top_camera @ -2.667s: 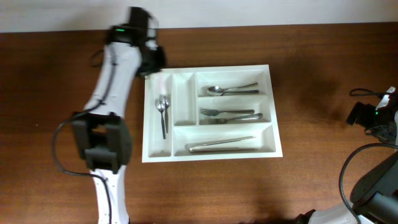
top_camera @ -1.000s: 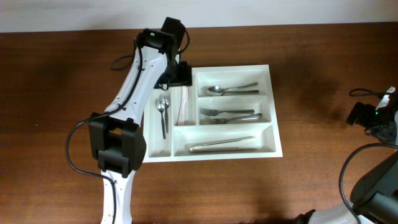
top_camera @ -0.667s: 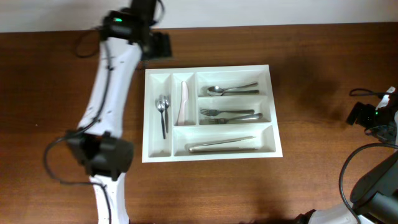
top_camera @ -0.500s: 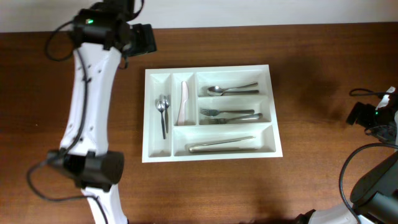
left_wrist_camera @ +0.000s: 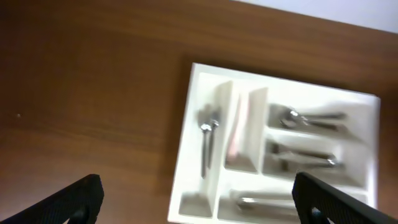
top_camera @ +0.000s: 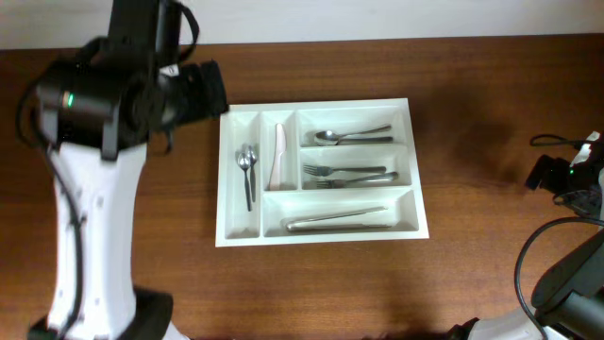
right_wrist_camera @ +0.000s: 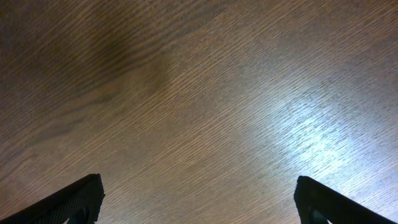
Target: Pack container
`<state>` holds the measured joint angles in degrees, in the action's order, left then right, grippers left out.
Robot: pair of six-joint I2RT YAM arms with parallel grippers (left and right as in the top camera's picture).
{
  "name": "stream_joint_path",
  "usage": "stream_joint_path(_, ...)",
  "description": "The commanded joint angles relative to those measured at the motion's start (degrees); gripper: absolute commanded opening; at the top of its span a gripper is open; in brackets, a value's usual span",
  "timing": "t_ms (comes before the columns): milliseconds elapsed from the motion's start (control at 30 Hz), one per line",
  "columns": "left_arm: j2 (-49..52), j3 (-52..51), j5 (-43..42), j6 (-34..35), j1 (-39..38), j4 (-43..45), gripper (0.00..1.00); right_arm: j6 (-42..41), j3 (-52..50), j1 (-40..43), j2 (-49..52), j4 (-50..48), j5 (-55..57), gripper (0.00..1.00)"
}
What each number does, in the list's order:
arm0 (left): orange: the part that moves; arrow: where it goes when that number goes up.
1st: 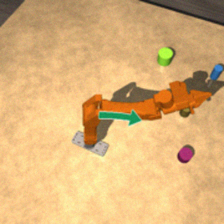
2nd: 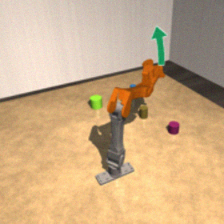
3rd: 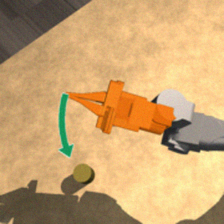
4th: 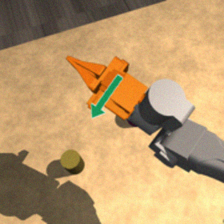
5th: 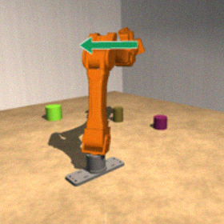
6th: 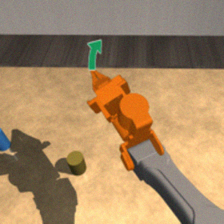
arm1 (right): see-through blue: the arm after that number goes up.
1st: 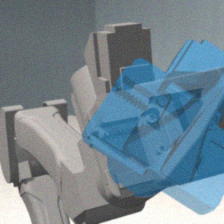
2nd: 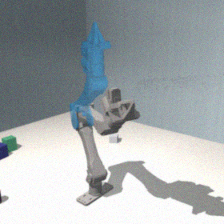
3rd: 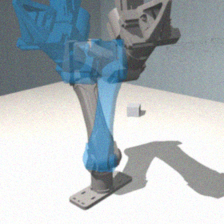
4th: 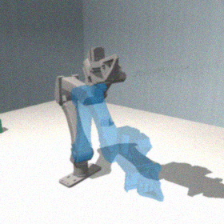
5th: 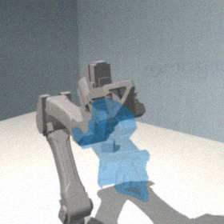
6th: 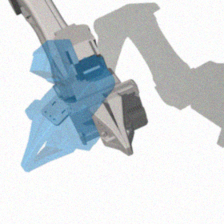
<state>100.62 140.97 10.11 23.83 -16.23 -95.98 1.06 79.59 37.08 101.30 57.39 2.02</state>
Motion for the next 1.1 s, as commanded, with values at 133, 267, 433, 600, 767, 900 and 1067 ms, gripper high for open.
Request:
stream_joint_path(133, -10.6, 0.1, 5.7, 3.8, -13.3, -0.7, 0.99, -0.5, 0.1, 0.1, -0.9, 0.0, -0.3, 0.99)
stream_joint_path(267, -16.1, -3.1, 6.2, 3.8, -20.3, -0.7, 0.99, -0.5, 0.1, 0.1, -0.9, 0.0, -0.3, 0.99)
stream_joint_path(433, -28.6, -13.6, 8.4, 9.0, -26.6, -0.7, 0.99, -0.5, 0.1, 0.1, -0.9, 0.0, -0.3, 0.99)
stream_joint_path(600, -44.8, -26.8, 12.3, 15.4, -27.3, -0.7, 0.99, -0.5, 0.1, 0.1, -0.9, 0.0, -0.3, 0.99)
stream_joint_path(767, -55.4, -34.9, 12.3, 15.5, -27.3, -0.7, 0.99, -0.5, 0.1, 0.1, -0.9, 0.0, -0.3, 0.99)
stream_joint_path(900, -58.3, -36.0, 12.5, 14.3, -27.3, -0.7, 0.99, -0.5, 0.1, 0.1, -0.9, 0.0, -0.3, 0.99)
stream_joint_path(1067, -58.5, -36.6, 14.9, 13.6, -27.3, -0.5, 0.99, -0.5, 0.1, 0.1, -0.9, 0.0, -0.3, 0.99)
